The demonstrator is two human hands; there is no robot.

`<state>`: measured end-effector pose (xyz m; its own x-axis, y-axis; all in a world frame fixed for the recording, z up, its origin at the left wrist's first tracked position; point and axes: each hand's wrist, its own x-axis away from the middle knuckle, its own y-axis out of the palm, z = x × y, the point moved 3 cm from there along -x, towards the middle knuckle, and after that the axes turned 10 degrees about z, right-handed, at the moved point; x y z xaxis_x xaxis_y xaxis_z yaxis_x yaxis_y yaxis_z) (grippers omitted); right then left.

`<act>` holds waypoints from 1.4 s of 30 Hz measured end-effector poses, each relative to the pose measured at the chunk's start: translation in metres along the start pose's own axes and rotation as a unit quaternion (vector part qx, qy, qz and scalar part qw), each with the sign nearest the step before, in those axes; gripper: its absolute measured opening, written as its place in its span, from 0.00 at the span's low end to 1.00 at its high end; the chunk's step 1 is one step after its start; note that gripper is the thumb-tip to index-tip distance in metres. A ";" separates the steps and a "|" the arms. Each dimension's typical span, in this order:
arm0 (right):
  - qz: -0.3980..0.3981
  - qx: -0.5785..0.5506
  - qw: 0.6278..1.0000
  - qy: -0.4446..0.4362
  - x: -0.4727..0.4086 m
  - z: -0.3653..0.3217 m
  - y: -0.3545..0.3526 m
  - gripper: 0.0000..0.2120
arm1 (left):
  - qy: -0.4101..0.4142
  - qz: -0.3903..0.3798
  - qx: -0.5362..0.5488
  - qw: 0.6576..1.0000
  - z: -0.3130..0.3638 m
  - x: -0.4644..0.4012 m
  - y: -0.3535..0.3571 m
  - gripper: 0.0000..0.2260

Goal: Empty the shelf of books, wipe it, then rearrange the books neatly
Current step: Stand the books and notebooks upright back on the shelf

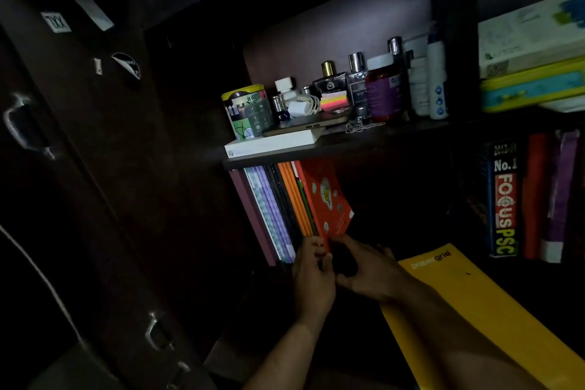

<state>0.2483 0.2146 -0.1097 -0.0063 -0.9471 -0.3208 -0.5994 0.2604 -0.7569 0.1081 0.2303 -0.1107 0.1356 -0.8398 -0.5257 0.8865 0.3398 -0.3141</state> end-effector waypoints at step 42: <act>0.102 -0.131 0.986 -0.019 0.008 -0.016 -0.014 0.26 | -0.145 0.022 -0.056 0.988 -0.015 0.021 -0.128 0.39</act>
<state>0.2441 0.2001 -0.0926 -0.1201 -0.8710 -0.4763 -0.7750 0.3821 -0.5033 -0.0088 0.1758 -0.0932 0.3094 -0.9032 -0.2973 0.8240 0.4108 -0.3903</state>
